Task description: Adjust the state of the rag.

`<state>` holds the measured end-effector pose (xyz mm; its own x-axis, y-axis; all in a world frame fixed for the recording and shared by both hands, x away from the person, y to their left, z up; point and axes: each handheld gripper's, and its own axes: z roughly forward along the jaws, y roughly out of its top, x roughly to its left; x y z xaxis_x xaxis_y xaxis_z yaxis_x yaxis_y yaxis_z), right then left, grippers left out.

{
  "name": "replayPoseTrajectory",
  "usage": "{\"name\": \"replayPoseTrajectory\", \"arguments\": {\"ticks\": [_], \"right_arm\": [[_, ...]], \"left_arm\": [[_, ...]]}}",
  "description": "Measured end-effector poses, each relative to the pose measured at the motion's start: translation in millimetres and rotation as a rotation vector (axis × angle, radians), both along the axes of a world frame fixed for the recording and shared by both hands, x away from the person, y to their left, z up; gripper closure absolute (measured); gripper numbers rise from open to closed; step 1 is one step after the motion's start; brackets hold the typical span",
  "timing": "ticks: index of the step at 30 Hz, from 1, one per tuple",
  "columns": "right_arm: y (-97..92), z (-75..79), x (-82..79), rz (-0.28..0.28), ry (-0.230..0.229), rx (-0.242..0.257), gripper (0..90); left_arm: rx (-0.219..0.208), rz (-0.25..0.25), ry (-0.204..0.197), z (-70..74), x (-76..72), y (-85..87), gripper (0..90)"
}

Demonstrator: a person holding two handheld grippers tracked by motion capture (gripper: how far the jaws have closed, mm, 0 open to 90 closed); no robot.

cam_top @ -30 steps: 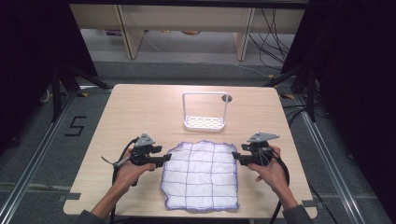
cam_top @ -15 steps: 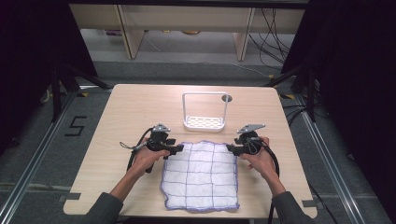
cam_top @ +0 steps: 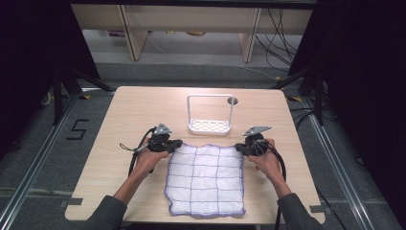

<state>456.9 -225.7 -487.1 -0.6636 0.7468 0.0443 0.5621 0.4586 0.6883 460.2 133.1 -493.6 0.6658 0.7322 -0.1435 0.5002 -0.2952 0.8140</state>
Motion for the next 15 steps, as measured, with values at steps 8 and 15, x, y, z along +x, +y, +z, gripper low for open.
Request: {"name": "replayPoseTrajectory", "arguments": {"ticks": [8, 15], "right_arm": [[-6.9, 26.6, 3.9, 0.001, -0.058, 0.027, 87.6], [-6.8, 49.9, 3.9, 0.008, -0.114, 0.061, 87.6]], "left_arm": [[-0.051, 0.032, -0.068, 15.9, 4.6, 10.9, 87.1], [-0.107, 0.028, -0.113, 36.2, 8.3, 18.8, 86.9]]}}
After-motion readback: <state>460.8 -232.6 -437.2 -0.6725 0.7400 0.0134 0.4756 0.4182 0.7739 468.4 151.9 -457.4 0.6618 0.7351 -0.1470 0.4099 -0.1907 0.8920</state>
